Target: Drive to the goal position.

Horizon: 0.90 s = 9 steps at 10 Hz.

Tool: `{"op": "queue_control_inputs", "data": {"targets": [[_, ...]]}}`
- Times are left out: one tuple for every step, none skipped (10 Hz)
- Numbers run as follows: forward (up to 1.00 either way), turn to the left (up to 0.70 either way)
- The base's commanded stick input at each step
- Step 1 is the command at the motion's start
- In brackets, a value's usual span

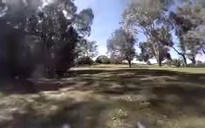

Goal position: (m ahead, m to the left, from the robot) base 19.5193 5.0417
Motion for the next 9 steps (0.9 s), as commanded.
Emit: {"op": "queue_control_inputs", "data": {"targets": [[1.00, -0.27], [1.00, -0.21], [1.00, -0.07], [1.00, 0.00], [1.00, 0.00], [1.00, 0.00], [1.00, 0.00], [1.00, 0.00], [1.00, 0.00]]}}
